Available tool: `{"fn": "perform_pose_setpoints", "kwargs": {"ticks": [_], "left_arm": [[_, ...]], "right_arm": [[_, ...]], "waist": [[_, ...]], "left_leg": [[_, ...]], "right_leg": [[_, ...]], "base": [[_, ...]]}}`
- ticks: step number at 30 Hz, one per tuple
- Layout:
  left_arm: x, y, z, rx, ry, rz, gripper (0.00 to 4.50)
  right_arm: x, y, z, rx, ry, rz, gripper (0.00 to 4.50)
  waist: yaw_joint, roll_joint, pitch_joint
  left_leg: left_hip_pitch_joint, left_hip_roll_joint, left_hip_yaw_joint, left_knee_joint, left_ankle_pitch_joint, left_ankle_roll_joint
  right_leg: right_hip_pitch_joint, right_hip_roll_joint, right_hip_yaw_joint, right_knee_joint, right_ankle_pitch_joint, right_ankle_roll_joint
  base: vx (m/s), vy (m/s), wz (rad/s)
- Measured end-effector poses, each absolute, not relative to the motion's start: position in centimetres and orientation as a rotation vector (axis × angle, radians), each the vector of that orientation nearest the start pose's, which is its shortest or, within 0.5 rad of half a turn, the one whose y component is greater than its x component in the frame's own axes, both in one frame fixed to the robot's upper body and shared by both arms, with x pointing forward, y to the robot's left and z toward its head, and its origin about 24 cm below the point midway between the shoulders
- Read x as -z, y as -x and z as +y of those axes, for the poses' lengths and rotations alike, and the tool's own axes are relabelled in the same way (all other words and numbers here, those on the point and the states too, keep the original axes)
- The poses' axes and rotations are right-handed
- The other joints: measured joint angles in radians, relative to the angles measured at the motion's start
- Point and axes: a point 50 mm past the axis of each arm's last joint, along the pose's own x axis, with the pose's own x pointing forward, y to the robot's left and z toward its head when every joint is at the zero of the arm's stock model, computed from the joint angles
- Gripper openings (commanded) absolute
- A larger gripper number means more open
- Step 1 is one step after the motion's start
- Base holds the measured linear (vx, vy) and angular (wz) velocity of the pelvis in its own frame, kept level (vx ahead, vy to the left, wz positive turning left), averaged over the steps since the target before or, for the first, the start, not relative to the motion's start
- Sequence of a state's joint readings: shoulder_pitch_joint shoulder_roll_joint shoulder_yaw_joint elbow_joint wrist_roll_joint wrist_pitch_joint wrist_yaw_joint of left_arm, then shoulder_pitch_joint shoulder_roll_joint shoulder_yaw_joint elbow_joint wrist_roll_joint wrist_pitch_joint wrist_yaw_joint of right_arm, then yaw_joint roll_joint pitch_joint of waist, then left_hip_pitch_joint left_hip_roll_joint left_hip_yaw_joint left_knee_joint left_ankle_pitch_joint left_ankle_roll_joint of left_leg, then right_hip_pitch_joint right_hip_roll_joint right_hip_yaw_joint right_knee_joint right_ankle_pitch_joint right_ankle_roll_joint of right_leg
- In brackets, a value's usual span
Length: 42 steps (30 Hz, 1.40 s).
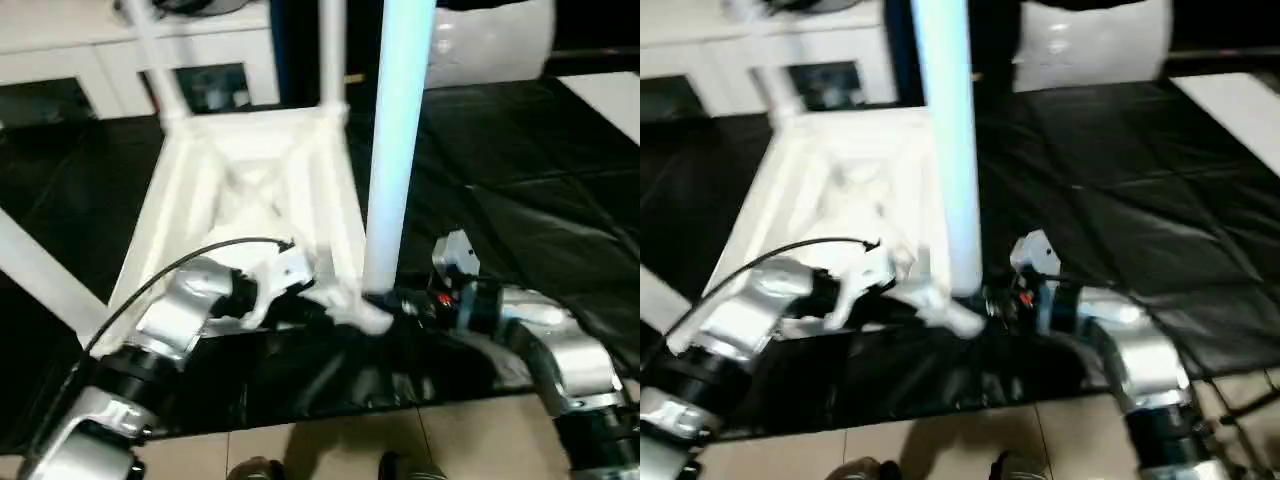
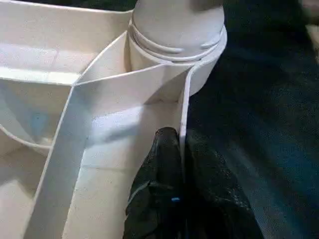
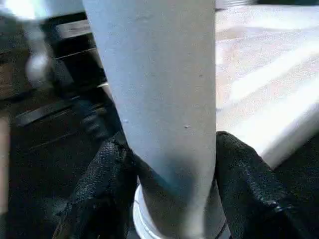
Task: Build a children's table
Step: Rotate leg to tighten
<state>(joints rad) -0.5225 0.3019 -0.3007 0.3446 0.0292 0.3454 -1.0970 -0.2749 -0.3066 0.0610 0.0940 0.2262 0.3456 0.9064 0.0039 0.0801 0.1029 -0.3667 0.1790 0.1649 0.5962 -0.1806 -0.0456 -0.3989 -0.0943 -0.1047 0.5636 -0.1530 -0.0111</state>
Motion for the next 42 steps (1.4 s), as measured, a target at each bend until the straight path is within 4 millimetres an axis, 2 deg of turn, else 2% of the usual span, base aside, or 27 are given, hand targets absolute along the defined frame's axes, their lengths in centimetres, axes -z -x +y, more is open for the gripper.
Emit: {"fn": "perform_pose_setpoints", "kwargs": {"ticks": [1, 3, 4, 5, 6, 7, 8, 9, 10, 11, 12, 13, 14, 15, 17, 19, 20, 22, 24, 26, 28, 33, 38, 42], "left_arm": [[-5.8, -30.6, 9.9, 1.242, -0.332, 0.459, 0.0], [-5.8, -31.1, 9.0, 1.158, -0.307, 0.459, 0.0], [-5.9, -31.3, 8.6, 1.131, -0.305, 0.457, 0.0], [-6.0, -31.5, 8.2, 1.108, -0.3, 0.458, 0.0], [-6.0, -31.7, 7.7, 1.087, -0.293, 0.46, 0.0], [-6.1, -31.9, 7.2, 1.057, -0.295, 0.455, 0.0], [-6.3, -32.3, 7.0, 1.014, -0.291, 0.448, 0.0], [-6.3, -32.4, 6.8, 0.988, -0.279, 0.447, 0.0], [-6.4, -32.4, 6.5, 0.972, -0.27, 0.443, 0.0], [-6.5, -32.5, 5.9, 0.957, -0.263, 0.437, 0.0], [-6.6, -32.5, 5.5, 0.947, -0.256, 0.433, 0.0], [-6.7, -32.6, 5.2, 0.93, -0.253, 0.425, 0.0], [-6.9, -32.7, 4.8, 0.906, -0.262, 0.418, 0.0], [-7.0, -32.8, 4.7, 0.891, -0.265, 0.412, 0.0], [-7.2, -32.8, 4.3, 0.872, -0.264, 0.405, 0.0], [-7.3, -32.9, 4.2, 0.87, -0.264, 0.401, 0.0], [-7.3, -32.9, 4.2, 0.87, -0.264, 0.399, 0.0], [-7.3, -32.9, 4.4, 0.876, -0.269, 0.396, 0.0], [-7.4, -33.0, 4.8, 0.892, -0.285, 0.391, 0.0], [-7.4, -33.0, 5.4, 0.917, -0.304, 0.384, 0.0], [-7.3, -32.9, 5.9, 0.944, -0.313, 0.373, 0.0], [-7.2, -33.0, 8.1, 1.011, -0.369, 0.347, 0.0], [-6.9, -33.1, 9.5, 1.063, -0.411, 0.319, 0.0], [-6.8, -33.1, 9.9, 1.074, -0.412, 0.313, 0.0]], "right_arm": [[-6.6, -28.4, -14.2, -0.933, 0.013, 0.216, 1.98], [-6.6, -29.1, -13.6, -0.807, 0.008, 0.202, 1.96], [-6.7, -29.4, -13.4, -0.764, 0.01, 0.197, 1.96], [-6.8, -29.7, -13.3, -0.72, 0.01, 0.192, 1.96], [-6.7, -29.8, -13.3, -0.673, 0.004, 0.19, 1.96], [-6.7, -30.1, -13.0, -0.622, -0.003, 0.183, 1.95], [-6.9, -30.6, -12.4, -0.562, -0.008, 0.173, 1.95], [-7.0, -30.9, -11.9, -0.521, -0.009, 0.169, 1.95], [-7.1, -31.2, -11.6, -0.485, -0.01, 0.164, 1.94], [-7.2, -31.4, -11.4, -0.431, -0.019, 0.154, 1.94], [-7.3, -31.5, -11.3, -0.4, -0.021, 0.148, 1.94], [-7.3, -31.7, -11.0, -0.359, -0.035, 0.143, 1.94], [-7.5, -32.0, -10.6, -0.306, -0.05, 0.136, 1.94], [-7.6, -32.2, -10.3, -0.276, -0.052, 0.131, 1.94], [-7.7, -32.4, -9.8, -0.223, -0.05, 0.119, 1.94], [-7.8, -32.4, -9.8, -0.218, -0.047, 0.107, 1.94], [-7.8, -32.4, -9.8, -0.217, -0.047, 0.102, 2.29], [-7.8, -32.4, -9.9, -0.227, -0.054, 0.091, 2.64], [-7.7, -32.2, -10.0, -0.257, -0.065, 0.081, 2.72], [-7.6, -31.9, -10.4, -0.302, -0.071, 0.067, 3.02], [-7.3, -31.3, -11.0, -0.354, -0.076, 0.063, 3.07], [-6.6, -29.8, -13.7, -0.46, -0.08, 0.058, 3.49], [-7.3, -27.6, -16.4, -0.558, -0.124, 0.013, 3.86], [-8.1, -26.4, -18.0, -0.626, -0.192, -0.005, 4.14]], "waist": [[-0.006, 0.002, 0.0], [-0.027, 0.016, 0.007], [-0.034, 0.023, 0.011], [-0.036, 0.026, 0.018], [-0.032, 0.018, 0.019], [-0.019, -0.001, 0.019], [-0.012, -0.018, 0.023], [-0.005, -0.017, 0.024], [0.001, -0.008, 0.022], [0.005, 0.003, 0.019], [0.003, 0.009, 0.014], [-0.001, 0.006, 0.013], [-0.002, 0.008, 0.011], [-0.002, 0.009, 0.011], [-0.002, 0.011, 0.009], [-0.001, 0.013, 0.008], [0.0, 0.013, 0.008], [0.001, 0.013, 0.008], [0.001, 0.013, 0.008], [0.001, 0.013, 0.008], [0.001, 0.013, 0.008], [0.007, 0.013, 0.008], [0.024, 0.013, 0.008], [0.029, 0.014, 0.007]], "left_leg": [[0.0, 0.0, -0.003, -0.002, 0.0, 0.0], [0.0, 0.002, -0.018, -0.005, 0.0, 0.0], [-0.001, 0.004, -0.023, -0.006, 0.0, 0.0], [-0.004, 0.004, -0.023, -0.009, 0.0, 0.0], [0.001, -0.002, -0.018, -0.008, 0.0, 0.0], [0.009, -0.009, 0.001, -0.009, 0.0, 0.0], [0.018, -0.021, 0.004, 0.004, -0.006, -0.008], [0.014, -0.024, -0.003, 0.012, -0.016, -0.01], [0.002, -0.028, -0.022, 0.01, -0.017, -0.007], [-0.005, -0.031, -0.041, 0.003, -0.002, -0.013], [-0.007, -0.028, -0.046, 0.002, 0.005, -0.016], [-0.011, -0.025, -0.047, 0.0, 0.005, -0.016], [-0.013, -0.019, -0.047, 0.0, 0.005, -0.016], [-0.019, -0.018, -0.046, 0.0, 0.005, -0.016], [-0.02, -0.019, -0.044, 0.0, 0.004, -0.014], [-0.021, -0.019, -0.042, -0.004, 0.003, -0.013], [-0.021, -0.019, -0.041, -0.005, 0.003, -0.013], [-0.021, -0.018, -0.04, -0.007, 0.003, -0.012], [-0.022, -0.017, -0.039, -0.009, 0.003, -0.012], [-0.022, -0.015, -0.038, -0.009, 0.003, -0.012], [-0.022, -0.014, -0.037, -0.01, 0.003, -0.012], [-0.022, -0.011, -0.034, -0.009, 0.005, -0.009], [-0.019, -0.007, -0.022, -0.008, 0.004, -0.009], [-0.019, -0.006, -0.019, -0.007, 0.005, -0.008]], "right_leg": [[0.003, -0.001, -0.006, -0.009, 0.0, 0.0], [0.018, -0.001, -0.031, -0.038, 0.0, 0.0], [0.025, -0.003, -0.042, -0.044, -0.002, 0.001], [0.026, -0.006, -0.042, -0.017, -0.023, 0.0], [0.022, -0.008, -0.014, 0.04, -0.062, -0.016], [0.024, -0.011, 0.023, 0.084, -0.077, -0.006], [0.0, -0.015, 0.04, 0.086, -0.073, 0.014], [-0.003, -0.016, 0.036, 0.085, -0.072, 0.015], [-0.001, -0.016, 0.028, 0.083, -0.072, 0.015], [-0.004, -0.015, 0.015, 0.08, -0.071, 0.014], [-0.004, -0.012, 0.01, 0.076, -0.07, 0.011], [-0.003, -0.005, 0.011, 0.069, -0.066, 0.006], [-0.004, 0.002, 0.011, 0.057, -0.058, -0.004], [-0.004, 0.002, 0.01, 0.047, -0.04, -0.007], [-0.003, 0.002, 0.011, 0.037, -0.023, -0.005], [-0.003, 0.002, 0.011, 0.031, -0.018, -0.007], [-0.003, 0.002, 0.011, 0.03, -0.018, -0.007], [-0.004, 0.002, 0.011, 0.03, -0.018, -0.007], [-0.004, 0.002, 0.011, 0.03, -0.018, -0.006], [-0.005, 0.003, 0.01, 0.03, -0.018, -0.006], [-0.005, 0.003, 0.009, 0.03, -0.019, -0.005], [-0.007, 0.004, 0.009, 0.031, -0.019, -0.005], [-0.006, 0.002, 0.011, 0.031, -0.019, -0.005], [-0.006, 0.002, 0.011, 0.032, -0.018, -0.005]], "base": [[0.0, 0.0, 0.0], [0.0, 0.0, 0.0], [-0.048, 0.054, -0.09], [-0.086, 0.026, -0.02], [-0.086, 0.026, -0.02], [-0.047, -0.056, 0.12], [0.025, -0.081, 0.04], [0.025, -0.081, 0.04], [0.091, -0.024, -0.28], [0.099, 0.008, -0.3], [0.099, 0.008, -0.3], [0.0, 0.0, 0.0], [0.0, 0.0, 0.0], [0.0, 0.0, 0.0], [0.0, 0.0, 0.0], [0.0, 0.0, 0.0], [0.0, 0.0, 0.0], [0.0, 0.0, 0.0], [0.0, 0.0, 0.0], [0.0, 0.0, 0.0], [0.0, 0.0, 0.0], [0.0, 0.0, 0.0], [0.0, 0.0, 0.0], [0.0, 0.0, 0.0]]}}
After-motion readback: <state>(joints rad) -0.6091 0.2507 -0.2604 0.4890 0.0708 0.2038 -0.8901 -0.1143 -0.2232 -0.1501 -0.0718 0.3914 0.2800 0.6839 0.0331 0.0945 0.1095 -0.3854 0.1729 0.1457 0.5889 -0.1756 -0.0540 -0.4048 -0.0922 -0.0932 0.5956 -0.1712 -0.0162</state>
